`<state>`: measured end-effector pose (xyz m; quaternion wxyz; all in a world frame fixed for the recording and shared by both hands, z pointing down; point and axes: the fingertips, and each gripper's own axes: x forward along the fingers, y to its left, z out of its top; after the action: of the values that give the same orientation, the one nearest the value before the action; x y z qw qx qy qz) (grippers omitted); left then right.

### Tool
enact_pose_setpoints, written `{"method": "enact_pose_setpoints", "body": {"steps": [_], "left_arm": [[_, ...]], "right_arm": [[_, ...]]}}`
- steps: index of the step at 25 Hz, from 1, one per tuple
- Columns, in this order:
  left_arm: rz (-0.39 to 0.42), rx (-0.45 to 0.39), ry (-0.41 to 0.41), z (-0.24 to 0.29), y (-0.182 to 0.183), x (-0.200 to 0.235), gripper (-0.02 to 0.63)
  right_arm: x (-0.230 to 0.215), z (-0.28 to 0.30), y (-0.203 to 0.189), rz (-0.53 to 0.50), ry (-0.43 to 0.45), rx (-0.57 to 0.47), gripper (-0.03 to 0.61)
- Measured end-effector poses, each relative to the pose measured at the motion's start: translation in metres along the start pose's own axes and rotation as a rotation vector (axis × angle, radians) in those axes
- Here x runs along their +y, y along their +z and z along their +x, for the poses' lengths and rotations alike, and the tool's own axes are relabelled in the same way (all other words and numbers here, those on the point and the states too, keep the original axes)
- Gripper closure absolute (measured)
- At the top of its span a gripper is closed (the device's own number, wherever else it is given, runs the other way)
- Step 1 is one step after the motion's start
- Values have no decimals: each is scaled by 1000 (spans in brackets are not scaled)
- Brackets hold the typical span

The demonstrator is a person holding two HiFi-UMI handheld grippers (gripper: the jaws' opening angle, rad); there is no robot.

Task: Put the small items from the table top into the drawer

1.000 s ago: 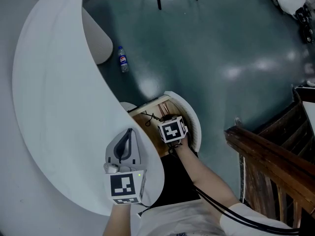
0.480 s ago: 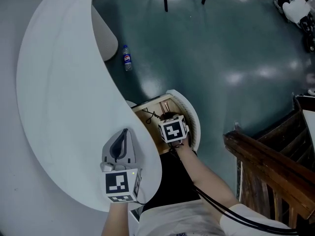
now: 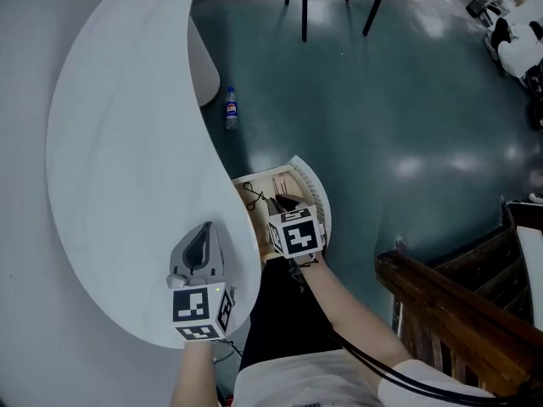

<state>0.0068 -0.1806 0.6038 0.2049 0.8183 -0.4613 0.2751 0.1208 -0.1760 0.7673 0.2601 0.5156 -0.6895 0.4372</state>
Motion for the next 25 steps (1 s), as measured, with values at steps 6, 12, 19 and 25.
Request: {"method": "enact_pose_setpoints", "body": {"steps": [6,12,19,25], "left_arm": [[-56,-40,82,-50,-4,-24,594],[-57,-63,107,-104,-11,-66,594],[-31,-164,146,-162,14,-99,594],[-36,-206,174,-214,17,-109,594]], "right_arm": [[19,-69,-3,-58,85,-44,517],[32,-159,-20,-147,115,-89,517],[61,-250,-7,-225,180,-233,517],[106,-312,-2,-282,242,-343,518]]}}
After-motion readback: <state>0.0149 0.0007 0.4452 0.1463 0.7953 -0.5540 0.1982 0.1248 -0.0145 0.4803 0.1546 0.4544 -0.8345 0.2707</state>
